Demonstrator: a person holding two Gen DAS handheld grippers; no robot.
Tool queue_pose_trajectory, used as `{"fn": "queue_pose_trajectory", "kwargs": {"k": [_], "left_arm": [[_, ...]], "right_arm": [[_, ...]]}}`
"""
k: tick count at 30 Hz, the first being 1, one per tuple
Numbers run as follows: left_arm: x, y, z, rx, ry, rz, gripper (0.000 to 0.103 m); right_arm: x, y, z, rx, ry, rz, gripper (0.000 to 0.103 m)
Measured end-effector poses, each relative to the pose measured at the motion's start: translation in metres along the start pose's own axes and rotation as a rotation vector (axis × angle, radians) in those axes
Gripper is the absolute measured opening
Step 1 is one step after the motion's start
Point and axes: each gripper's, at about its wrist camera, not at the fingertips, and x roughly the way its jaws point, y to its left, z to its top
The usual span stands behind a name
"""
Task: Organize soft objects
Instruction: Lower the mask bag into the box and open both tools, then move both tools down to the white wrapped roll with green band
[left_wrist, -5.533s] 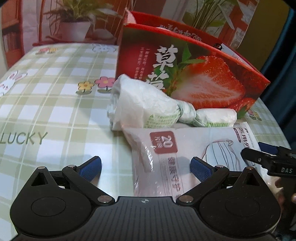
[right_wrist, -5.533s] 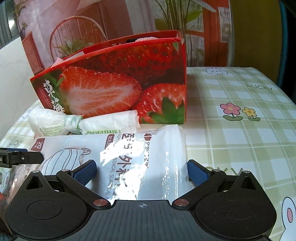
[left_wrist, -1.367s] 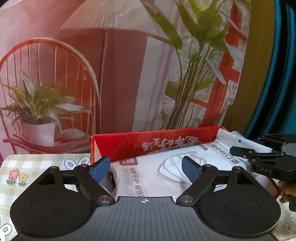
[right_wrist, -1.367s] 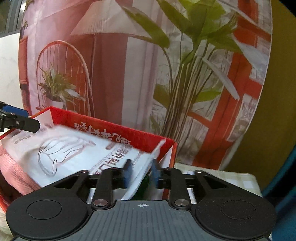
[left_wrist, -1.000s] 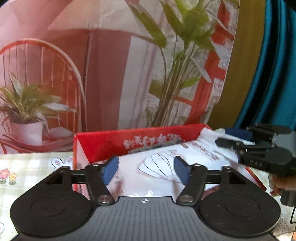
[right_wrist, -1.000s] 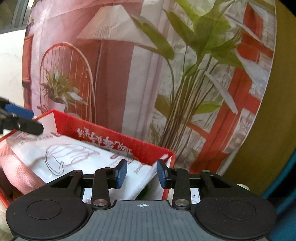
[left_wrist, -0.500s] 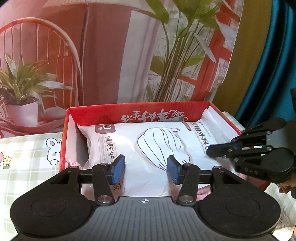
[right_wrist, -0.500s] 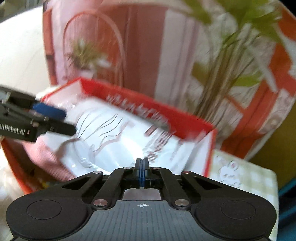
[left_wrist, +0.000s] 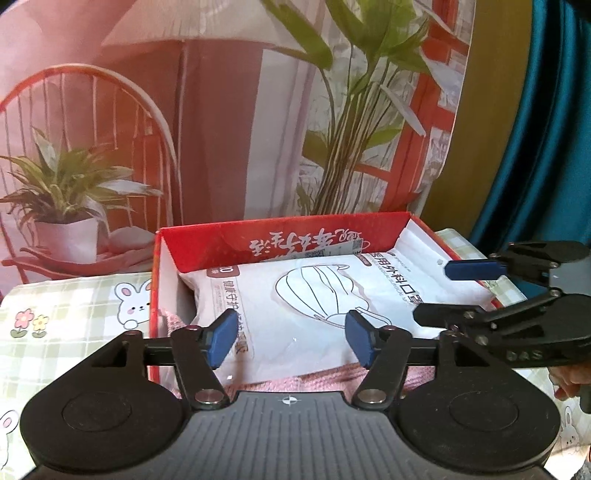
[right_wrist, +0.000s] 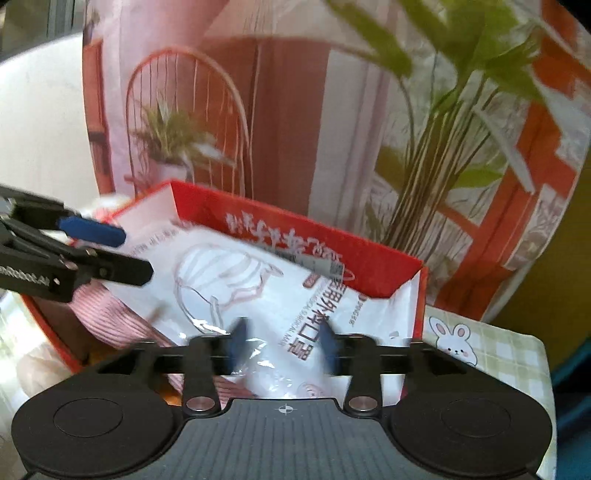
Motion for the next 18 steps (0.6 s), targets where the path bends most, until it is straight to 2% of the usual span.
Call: {"fn": "queue_pose_trajectory", "kwargs": {"k": [2,4,8,10,12,18], "left_arm": [[-0.01,-0.003,-0.004,0.001,-0.011,0.005,0.077],[-0.021,-0.005,-0.009,0.002,-0.019,0.014,0.085],[-0.043,-0.005,-0.023,-0.001,-0.035,0.023,0.097],[-0.054,-0.003,-0.033,-0.007,-0.038,0.029,0.101],[-0.063,0.0,-0.043,-0.017,-0.031,0.039,0.103],[-0.072,0.009,-0.074,-0.027,0.015,0.08,0.103]], "right_arm": [[-0.013,0.003,-0.002,0.004,-0.026,0.006,0.062],[-0.024,0.007,-0.006,-0.001,-0.042,0.001,0.075],[-0.049,0.012,-0.022,0.035,-0.11,0.008,0.086],[-0.059,0.014,-0.032,0.054,-0.137,0.012,0.098],[-0.069,0.018,-0.046,0.068,-0.17,0.01,0.102],[-0.085,0.027,-0.085,0.096,-0.193,0.02,0.103]]}}
